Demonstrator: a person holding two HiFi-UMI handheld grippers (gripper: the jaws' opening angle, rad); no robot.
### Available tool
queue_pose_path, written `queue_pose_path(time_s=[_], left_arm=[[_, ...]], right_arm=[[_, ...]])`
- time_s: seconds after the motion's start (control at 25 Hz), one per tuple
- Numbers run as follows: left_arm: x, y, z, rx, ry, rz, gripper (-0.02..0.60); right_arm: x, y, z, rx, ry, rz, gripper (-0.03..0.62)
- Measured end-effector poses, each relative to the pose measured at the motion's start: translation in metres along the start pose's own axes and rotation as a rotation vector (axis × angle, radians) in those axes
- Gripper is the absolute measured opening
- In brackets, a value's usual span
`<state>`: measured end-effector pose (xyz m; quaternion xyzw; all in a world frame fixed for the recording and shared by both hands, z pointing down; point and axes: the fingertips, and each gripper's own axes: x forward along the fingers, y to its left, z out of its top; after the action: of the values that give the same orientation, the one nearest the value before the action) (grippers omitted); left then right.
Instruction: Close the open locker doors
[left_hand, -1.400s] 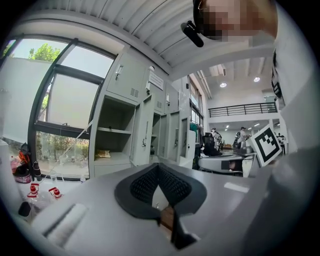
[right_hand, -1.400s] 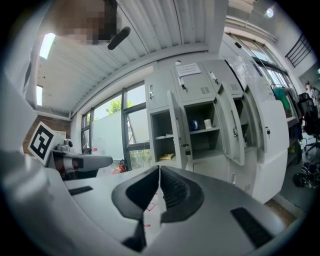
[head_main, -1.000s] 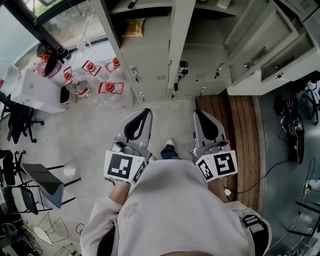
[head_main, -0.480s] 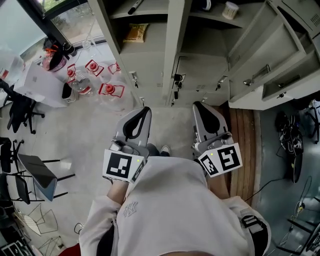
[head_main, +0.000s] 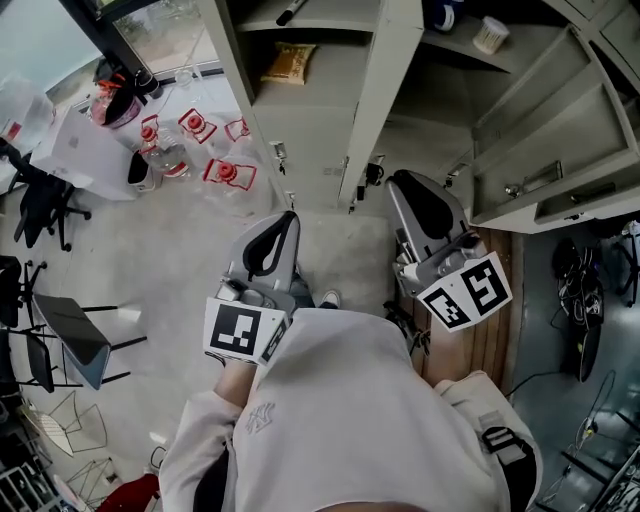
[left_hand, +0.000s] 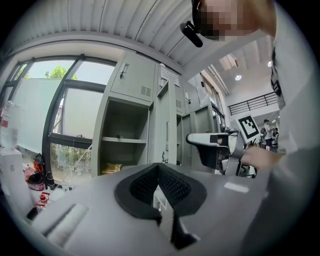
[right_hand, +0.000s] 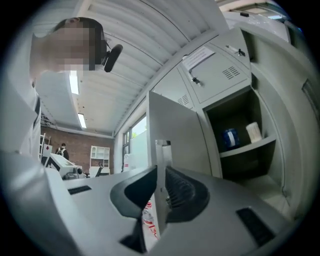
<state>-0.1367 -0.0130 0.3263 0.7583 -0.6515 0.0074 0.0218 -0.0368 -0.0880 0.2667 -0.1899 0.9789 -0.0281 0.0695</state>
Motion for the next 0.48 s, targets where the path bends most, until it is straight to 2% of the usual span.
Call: queue_pose_path(time_s=[0.16, 0.24, 0.48], left_arm=[[0.009, 0.011, 0.003, 0.004, -0.006, -0.003, 0.008], [0.013, 0.017, 0.006, 0.003, -0.005, -0.005, 0.008], [0.024, 0.034, 0.006, -0.001, 0.002, -0.016, 0.008]], right_arm=[[0.016, 0.005, 0.008, 0.022, -0.025, 0.078, 0.022], [0.022, 0.007, 0.011, 0.039, -0.026, 0.109, 0.082], [0.038, 0.007, 0.007, 0.05, -0.006, 0.153, 0.109]])
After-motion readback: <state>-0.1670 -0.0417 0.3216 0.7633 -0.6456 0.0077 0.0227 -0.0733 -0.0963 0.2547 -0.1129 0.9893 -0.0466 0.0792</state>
